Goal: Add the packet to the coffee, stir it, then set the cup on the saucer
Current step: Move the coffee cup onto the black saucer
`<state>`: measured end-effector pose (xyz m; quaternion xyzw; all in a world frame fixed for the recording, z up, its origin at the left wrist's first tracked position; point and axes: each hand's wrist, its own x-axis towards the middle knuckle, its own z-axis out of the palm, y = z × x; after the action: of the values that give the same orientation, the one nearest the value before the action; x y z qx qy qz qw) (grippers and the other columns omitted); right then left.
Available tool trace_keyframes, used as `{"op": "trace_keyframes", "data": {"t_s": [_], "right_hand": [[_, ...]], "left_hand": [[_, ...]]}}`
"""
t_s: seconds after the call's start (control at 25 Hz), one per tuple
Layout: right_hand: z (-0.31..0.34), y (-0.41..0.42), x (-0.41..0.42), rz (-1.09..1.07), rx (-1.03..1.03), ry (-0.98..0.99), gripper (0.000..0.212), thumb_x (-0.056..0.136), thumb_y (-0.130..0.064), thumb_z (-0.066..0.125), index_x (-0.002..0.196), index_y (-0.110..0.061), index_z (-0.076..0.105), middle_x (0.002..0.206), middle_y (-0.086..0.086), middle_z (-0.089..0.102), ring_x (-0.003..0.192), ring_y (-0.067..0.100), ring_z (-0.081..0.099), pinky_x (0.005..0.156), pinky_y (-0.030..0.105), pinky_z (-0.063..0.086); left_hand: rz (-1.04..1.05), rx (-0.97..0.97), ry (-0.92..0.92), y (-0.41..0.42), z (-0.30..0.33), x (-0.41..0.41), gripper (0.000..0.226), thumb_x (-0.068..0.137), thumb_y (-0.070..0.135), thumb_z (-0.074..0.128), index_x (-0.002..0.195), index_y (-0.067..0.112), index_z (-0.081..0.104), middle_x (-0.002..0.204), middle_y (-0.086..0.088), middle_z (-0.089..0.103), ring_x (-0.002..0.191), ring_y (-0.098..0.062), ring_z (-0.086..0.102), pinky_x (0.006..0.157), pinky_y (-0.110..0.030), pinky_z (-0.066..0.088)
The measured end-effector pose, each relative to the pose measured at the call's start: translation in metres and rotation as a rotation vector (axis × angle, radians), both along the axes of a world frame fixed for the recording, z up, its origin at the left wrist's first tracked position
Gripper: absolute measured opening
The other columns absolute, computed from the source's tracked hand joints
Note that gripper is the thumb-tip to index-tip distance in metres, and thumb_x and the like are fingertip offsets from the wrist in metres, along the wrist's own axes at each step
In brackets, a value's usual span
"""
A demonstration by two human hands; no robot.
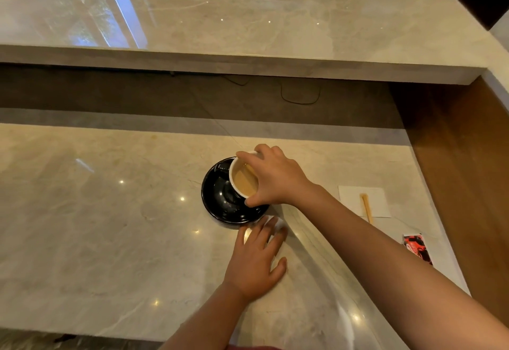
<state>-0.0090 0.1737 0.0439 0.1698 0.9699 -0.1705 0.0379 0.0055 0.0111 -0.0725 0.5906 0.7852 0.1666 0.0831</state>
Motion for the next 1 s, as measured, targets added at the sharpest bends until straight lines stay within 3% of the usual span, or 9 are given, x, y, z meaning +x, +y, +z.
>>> {"op": "trace_keyframes", "data": {"t_s": [0.16,0.4,0.56,0.76,1.0], "right_hand": [[-0.008,-0.002,-0.008,0.027,0.013,-0.025,0.092,0.056,-0.048,0.075,0.134,-0.033,0.027,0.131,0.010,0.039,0.115,0.030,0.036,0.072,0.036,0.042],[-0.013,-0.005,-0.016,0.037,0.062,-0.048,0.094,0.057,-0.049,0.074,0.135,-0.030,0.026,0.134,0.012,0.038,0.117,0.032,0.035,0.076,0.041,0.046],[-0.012,-0.005,-0.018,0.045,0.053,-0.047,0.094,0.059,-0.049,0.074,0.136,-0.029,0.025,0.137,0.012,0.036,0.119,0.033,0.034,0.077,0.042,0.047],[-0.007,0.015,-0.008,0.131,-0.092,-0.133,0.104,0.062,-0.037,0.078,0.142,-0.024,0.013,0.155,0.007,0.015,0.137,0.029,0.017,0.097,0.045,0.040],[-0.007,0.015,-0.006,0.140,-0.104,-0.047,0.102,0.061,-0.039,0.081,0.140,-0.014,0.022,0.150,0.004,0.029,0.132,0.025,0.028,0.101,0.040,0.039]], "left_hand": [[0.002,0.010,0.001,0.000,0.001,0.000,0.054,0.088,0.044,0.042,0.138,0.024,0.037,0.145,-0.007,0.040,0.138,-0.021,0.020,0.110,-0.045,0.012],[0.003,0.010,-0.009,0.000,0.001,0.001,0.055,0.086,0.044,0.046,0.137,0.025,0.035,0.145,-0.006,0.040,0.138,-0.020,0.020,0.109,-0.036,-0.004],[0.010,-0.005,-0.014,0.000,0.000,0.001,0.056,0.087,0.044,0.044,0.139,0.027,0.032,0.148,-0.004,0.036,0.140,-0.018,0.016,0.111,-0.037,-0.003],[0.010,-0.025,-0.014,0.000,-0.002,0.001,0.056,0.090,0.046,0.040,0.142,0.029,0.028,0.151,-0.003,0.029,0.141,-0.016,0.009,0.111,-0.041,0.000],[0.025,-0.071,-0.019,-0.001,-0.003,0.002,0.058,0.091,0.048,0.035,0.144,0.031,0.021,0.154,0.000,0.022,0.141,-0.014,0.003,0.112,-0.046,0.003]]}}
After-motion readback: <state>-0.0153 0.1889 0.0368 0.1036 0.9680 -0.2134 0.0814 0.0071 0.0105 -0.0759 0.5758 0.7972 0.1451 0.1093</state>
